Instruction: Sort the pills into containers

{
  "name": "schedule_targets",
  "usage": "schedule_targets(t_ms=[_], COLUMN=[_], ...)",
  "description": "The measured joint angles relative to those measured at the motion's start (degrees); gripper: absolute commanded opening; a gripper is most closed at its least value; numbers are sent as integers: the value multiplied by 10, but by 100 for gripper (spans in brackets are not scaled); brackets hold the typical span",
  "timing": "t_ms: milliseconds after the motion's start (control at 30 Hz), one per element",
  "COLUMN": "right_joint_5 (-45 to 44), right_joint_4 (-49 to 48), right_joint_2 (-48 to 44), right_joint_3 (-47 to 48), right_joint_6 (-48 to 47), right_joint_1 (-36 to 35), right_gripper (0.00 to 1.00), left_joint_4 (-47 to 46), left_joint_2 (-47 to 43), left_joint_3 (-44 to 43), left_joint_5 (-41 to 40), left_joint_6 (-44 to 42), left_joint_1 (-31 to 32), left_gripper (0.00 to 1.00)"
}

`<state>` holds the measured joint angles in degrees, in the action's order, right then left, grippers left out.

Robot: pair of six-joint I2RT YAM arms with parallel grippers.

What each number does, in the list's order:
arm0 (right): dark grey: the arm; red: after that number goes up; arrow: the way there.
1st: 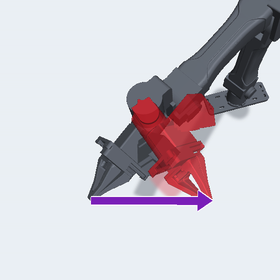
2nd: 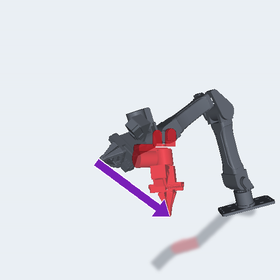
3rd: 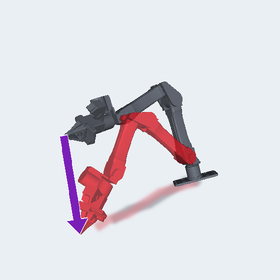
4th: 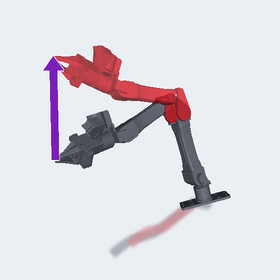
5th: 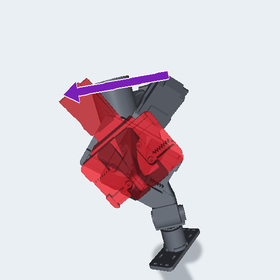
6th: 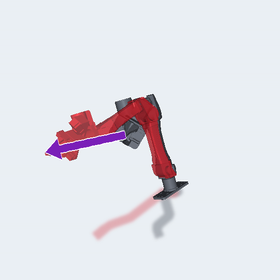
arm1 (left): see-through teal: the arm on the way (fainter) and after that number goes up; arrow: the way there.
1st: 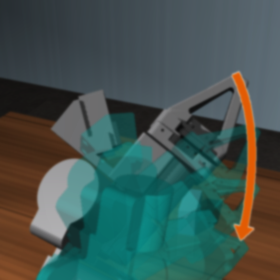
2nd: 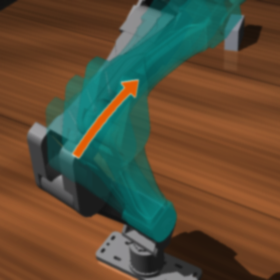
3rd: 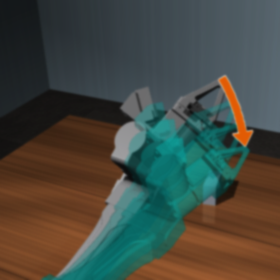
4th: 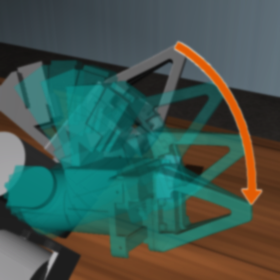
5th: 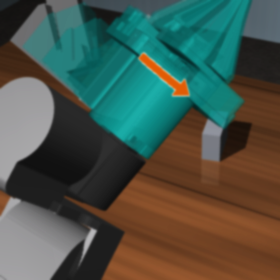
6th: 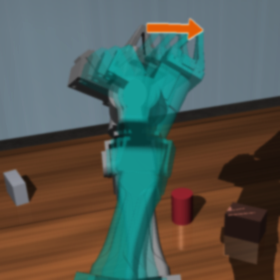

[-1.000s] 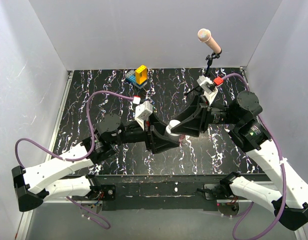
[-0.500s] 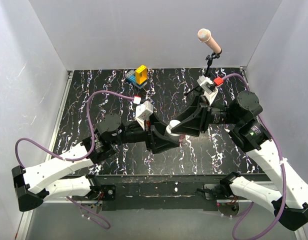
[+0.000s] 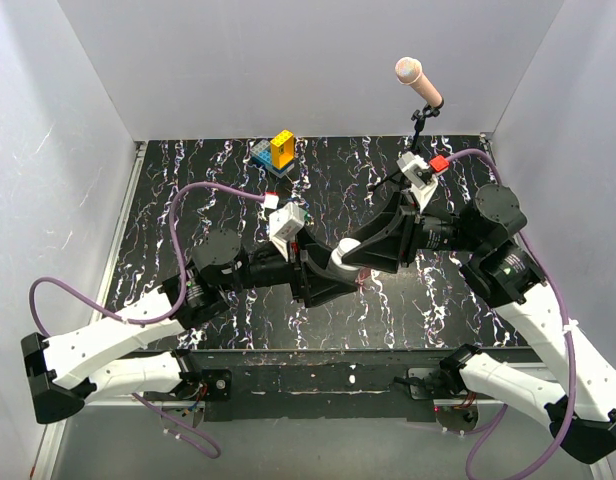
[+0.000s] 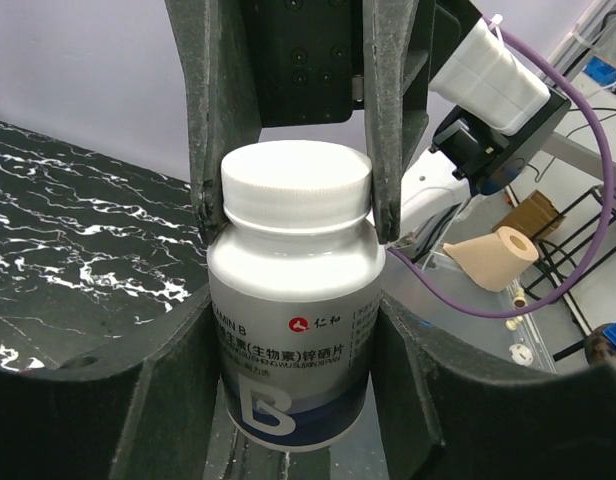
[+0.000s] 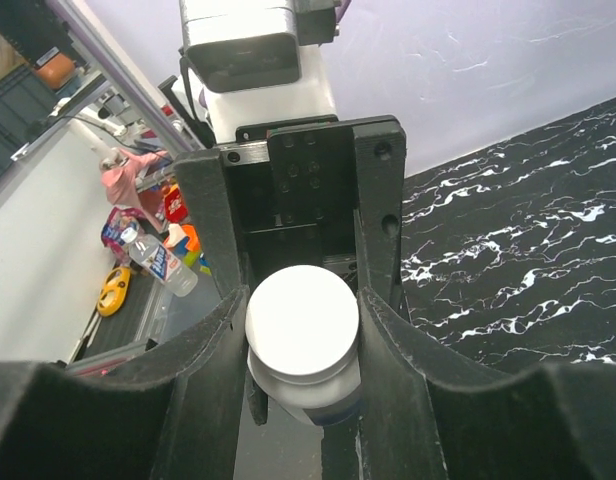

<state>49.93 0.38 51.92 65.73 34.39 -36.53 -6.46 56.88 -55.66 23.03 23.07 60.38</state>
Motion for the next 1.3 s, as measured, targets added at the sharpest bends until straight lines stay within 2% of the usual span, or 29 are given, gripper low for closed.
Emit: schedule_targets(t_ms=[33,67,233,733,1300], right_joint_5=[-4,-8,-35,-60,-146], right_joint_4=[2,4,32,63,120], right_joint_2=[-1,-2,-10,-11,-6], right_joint_3=[0,0,0,0,-60], right_joint_6=[-1,-2,-9,-27,-92], right_joint_1=[0,0,2,2,2], right_gripper=[1,1,1,1,1], left_joint_4=[1,1,4,11,128], left_joint_2=[-1,-3,-27,-42,-65], left_joint_3=[0,1,2,2,-3], left_joint_5=[-3,-6,-38,-63,-168], left_joint_6=[0,-1,-5,-10,-53], left_joint_1=[0,0,-2,-2,-2], left_gripper=[61,72,98,98,98])
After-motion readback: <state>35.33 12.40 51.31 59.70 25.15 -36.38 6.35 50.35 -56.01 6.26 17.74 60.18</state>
